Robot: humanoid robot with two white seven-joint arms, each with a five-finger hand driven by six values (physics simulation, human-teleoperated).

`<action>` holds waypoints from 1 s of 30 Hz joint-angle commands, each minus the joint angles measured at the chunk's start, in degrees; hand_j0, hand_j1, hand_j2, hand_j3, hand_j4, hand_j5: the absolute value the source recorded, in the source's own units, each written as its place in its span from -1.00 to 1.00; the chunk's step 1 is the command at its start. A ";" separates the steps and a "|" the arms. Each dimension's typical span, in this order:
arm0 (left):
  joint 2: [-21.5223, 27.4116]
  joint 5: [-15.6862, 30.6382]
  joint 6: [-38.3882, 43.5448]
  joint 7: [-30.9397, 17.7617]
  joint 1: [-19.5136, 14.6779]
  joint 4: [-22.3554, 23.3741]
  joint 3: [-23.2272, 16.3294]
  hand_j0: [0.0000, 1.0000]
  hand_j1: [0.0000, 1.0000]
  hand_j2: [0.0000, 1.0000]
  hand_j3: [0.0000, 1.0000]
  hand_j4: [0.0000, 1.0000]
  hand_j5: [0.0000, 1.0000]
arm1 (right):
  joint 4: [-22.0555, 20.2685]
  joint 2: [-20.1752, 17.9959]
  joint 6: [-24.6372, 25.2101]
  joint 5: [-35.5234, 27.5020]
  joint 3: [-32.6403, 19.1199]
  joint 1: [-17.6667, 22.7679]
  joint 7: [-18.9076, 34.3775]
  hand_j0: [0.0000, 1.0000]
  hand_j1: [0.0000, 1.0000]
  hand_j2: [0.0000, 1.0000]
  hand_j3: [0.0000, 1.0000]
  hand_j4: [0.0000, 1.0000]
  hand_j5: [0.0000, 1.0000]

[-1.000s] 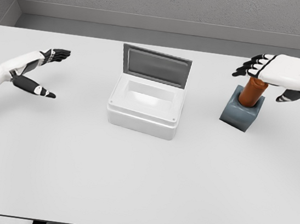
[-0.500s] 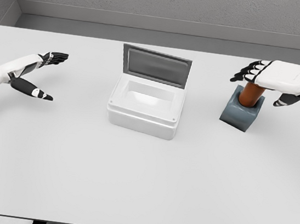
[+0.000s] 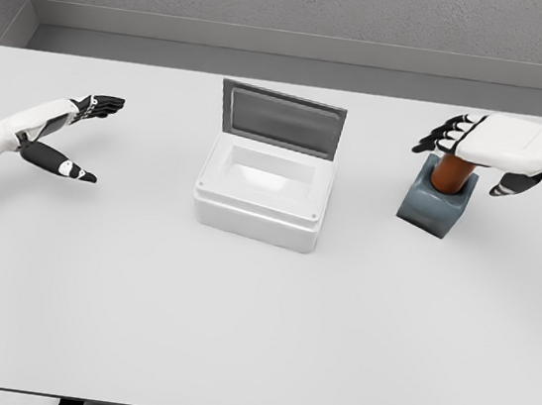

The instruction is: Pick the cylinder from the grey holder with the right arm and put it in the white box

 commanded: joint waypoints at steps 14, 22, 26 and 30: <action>-0.11 0.07 0.09 0.01 0.00 0.03 0.11 1.00 1.00 1.00 1.00 1.00 1.00 | 0.17 1.45 0.15 0.04 0.07 -0.35 -0.02 1.00 1.00 1.00 1.00 1.00 1.00; -0.20 -0.28 0.09 0.01 -0.09 0.03 0.11 1.00 1.00 1.00 1.00 1.00 1.00 | 2.46 1.44 0.15 1.10 0.33 -0.53 -0.02 1.00 1.00 1.00 1.00 1.00 1.00; -0.20 -0.28 0.09 0.01 -0.09 0.03 0.11 1.00 1.00 1.00 1.00 1.00 1.00 | 3.33 1.36 0.15 1.10 0.33 -0.70 -0.02 1.00 1.00 1.00 1.00 1.00 1.00; -0.20 -0.55 0.09 0.01 -0.09 0.03 0.11 1.00 1.00 1.00 1.00 1.00 1.00 | 3.33 1.44 0.15 1.10 0.33 -0.70 -0.02 1.00 1.00 1.00 1.00 1.00 1.00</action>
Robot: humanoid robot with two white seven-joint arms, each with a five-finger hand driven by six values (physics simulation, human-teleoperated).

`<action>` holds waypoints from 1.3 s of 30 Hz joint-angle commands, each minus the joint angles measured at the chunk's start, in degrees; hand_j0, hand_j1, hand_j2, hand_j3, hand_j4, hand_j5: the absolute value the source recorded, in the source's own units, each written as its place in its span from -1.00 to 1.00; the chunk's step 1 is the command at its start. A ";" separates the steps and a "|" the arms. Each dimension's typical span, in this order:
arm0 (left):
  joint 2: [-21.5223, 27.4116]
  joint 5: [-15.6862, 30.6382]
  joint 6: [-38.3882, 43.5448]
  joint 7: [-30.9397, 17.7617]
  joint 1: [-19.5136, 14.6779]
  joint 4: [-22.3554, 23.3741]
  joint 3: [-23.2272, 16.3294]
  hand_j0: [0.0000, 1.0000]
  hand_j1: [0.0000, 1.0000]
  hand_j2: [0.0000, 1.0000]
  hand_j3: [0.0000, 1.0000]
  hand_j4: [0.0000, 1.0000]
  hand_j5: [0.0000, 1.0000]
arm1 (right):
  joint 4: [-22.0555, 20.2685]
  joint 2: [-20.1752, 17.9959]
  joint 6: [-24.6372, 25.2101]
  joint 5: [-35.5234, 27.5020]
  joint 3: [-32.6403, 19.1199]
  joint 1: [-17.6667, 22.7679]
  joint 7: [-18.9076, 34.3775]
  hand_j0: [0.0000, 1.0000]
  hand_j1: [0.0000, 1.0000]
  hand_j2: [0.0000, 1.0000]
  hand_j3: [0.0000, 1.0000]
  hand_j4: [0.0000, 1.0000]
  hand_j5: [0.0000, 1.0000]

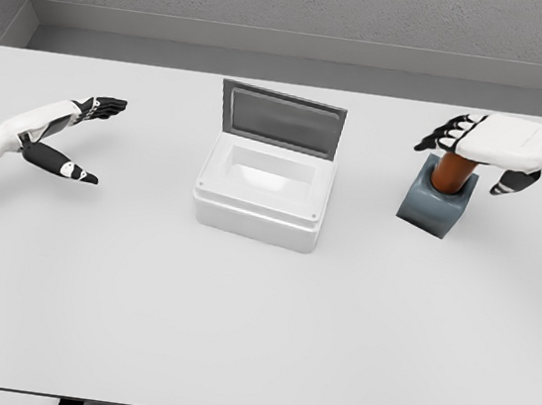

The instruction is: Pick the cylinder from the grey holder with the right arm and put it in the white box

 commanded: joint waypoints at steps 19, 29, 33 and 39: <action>0.03 0.35 0.09 0.01 0.00 -0.03 0.11 1.00 1.00 1.00 1.00 1.00 1.00 | -0.03 0.91 0.15 -0.48 -0.04 0.09 -0.02 -0.05 -0.05 -0.05 -0.05 -0.05 -0.05; 0.03 0.35 0.09 0.01 -0.09 -0.03 0.11 1.00 1.00 1.00 1.00 1.00 1.00 | -0.03 0.91 0.15 -0.74 -0.04 0.09 -0.02 -0.47 -0.47 -0.47 -0.47 -0.47 -0.47; 0.03 0.35 0.09 0.01 -0.09 0.05 0.11 1.00 1.00 1.00 1.00 1.00 1.00 | -0.04 0.91 0.15 -1.00 -0.21 -0.18 -0.02 -0.47 -0.47 -0.47 -0.47 -0.47 -0.47; -0.06 0.26 0.09 0.01 0.00 -0.03 0.11 1.00 1.00 1.00 1.00 1.00 1.00 | -0.39 0.38 0.15 -3.20 -1.62 -0.18 -0.02 -0.47 -0.47 -0.47 -0.47 -0.47 -0.47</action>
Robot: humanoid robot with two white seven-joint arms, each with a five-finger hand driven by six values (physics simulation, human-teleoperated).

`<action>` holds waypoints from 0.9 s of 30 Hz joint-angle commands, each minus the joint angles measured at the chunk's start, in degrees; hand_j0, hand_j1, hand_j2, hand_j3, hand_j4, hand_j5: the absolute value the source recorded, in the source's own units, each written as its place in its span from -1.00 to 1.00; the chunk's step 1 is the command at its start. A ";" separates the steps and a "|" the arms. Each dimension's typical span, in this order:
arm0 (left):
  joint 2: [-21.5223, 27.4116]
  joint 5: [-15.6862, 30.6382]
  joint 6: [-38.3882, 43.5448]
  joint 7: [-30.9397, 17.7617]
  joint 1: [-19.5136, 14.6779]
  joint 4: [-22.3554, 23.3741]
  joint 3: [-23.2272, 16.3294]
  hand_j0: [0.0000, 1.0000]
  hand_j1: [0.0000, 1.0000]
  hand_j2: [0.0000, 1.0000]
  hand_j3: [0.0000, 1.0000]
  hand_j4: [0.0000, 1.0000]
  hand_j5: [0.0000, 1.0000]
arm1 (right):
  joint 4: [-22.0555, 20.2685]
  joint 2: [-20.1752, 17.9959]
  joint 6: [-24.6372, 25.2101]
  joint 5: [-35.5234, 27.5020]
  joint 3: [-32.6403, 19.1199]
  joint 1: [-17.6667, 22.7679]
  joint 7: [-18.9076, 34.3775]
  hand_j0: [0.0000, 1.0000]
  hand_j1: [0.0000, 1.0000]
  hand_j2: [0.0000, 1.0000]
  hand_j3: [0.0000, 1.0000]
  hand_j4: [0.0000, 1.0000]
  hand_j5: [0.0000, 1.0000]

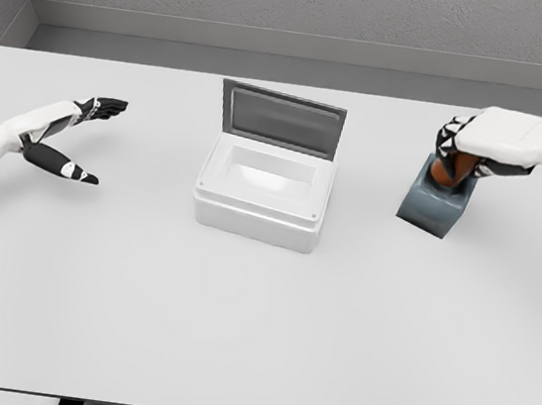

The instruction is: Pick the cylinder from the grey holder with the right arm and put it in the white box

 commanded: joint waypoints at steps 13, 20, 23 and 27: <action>0.03 0.39 0.09 0.01 -0.09 -0.05 0.11 1.00 1.00 1.00 1.00 1.00 1.00 | -9.92 0.34 0.15 -1.43 -0.45 -0.79 -0.02 -0.47 -0.47 -0.47 -0.47 -0.47 -0.47; 0.12 0.39 0.09 0.01 -0.09 -0.05 0.11 1.00 1.00 1.00 1.00 1.00 1.00 | -12.99 2.62 0.15 -1.43 1.83 -1.93 -0.02 -0.47 -0.47 -0.47 -0.47 -0.47 -0.47; 0.12 0.39 0.09 0.01 -0.09 -0.05 0.11 1.00 1.00 1.00 1.00 1.00 1.00 | -12.99 4.38 0.15 -1.34 2.89 -2.72 -0.02 -0.47 -0.47 -0.47 -0.47 -0.47 -0.47; 0.12 0.39 0.09 0.01 -0.09 -0.05 0.11 1.00 1.00 1.00 1.00 1.00 1.00 | -12.99 6.40 0.15 -1.26 3.33 -3.52 -0.02 -0.47 -0.47 -0.47 -0.47 -0.47 -0.47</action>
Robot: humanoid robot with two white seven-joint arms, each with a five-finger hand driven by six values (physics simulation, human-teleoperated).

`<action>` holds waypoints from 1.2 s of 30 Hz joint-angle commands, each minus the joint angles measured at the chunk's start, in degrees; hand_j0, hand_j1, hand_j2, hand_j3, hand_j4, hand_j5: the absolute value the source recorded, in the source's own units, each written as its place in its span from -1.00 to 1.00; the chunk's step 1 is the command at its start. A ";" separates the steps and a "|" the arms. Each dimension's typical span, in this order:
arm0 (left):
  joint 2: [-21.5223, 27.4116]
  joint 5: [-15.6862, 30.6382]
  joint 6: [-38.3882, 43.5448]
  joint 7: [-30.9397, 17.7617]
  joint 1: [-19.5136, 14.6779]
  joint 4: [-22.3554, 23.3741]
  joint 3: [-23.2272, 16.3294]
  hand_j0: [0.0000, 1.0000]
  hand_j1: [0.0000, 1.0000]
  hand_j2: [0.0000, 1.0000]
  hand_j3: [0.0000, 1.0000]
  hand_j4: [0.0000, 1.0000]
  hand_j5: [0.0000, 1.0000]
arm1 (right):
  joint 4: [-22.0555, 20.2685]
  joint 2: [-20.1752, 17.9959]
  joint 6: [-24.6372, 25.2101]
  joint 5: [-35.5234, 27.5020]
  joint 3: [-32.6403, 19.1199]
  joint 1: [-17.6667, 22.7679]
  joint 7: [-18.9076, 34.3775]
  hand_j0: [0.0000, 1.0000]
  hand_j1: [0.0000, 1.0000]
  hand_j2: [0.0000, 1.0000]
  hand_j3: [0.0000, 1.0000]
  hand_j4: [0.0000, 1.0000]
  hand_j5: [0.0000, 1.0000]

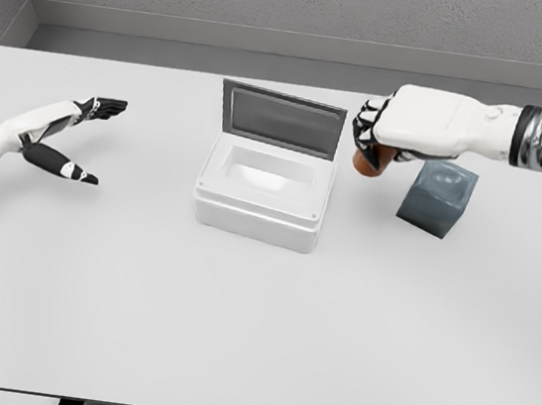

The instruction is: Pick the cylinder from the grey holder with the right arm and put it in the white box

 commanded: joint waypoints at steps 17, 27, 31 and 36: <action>-0.03 0.42 0.09 -0.06 0.09 -0.12 0.11 1.00 1.00 1.00 1.00 1.00 1.00 | 0.10 5.72 0.17 -0.11 5.16 -1.67 -0.07 -0.46 -0.46 -0.46 -0.46 -0.46 -0.46; 0.06 0.42 0.09 -0.06 0.18 -0.04 0.11 1.00 1.00 1.00 1.00 1.00 1.00 | 3.53 7.66 0.17 0.33 5.86 -1.41 -0.07 -0.46 -0.46 -0.46 -0.46 -0.46 -0.46; 0.06 0.42 0.09 -0.06 0.18 -0.03 0.11 1.00 1.00 1.00 1.00 1.00 1.00 | 4.40 8.18 0.17 0.42 5.86 -1.58 -0.07 -0.46 -0.46 -0.46 -0.46 -0.46 -0.46; 0.06 0.42 0.09 -0.06 0.18 -0.12 0.11 1.00 1.00 1.00 1.00 1.00 1.00 | 4.93 9.41 0.17 0.59 5.86 -1.58 -0.07 -0.46 -0.46 -0.46 -0.46 -0.46 -0.46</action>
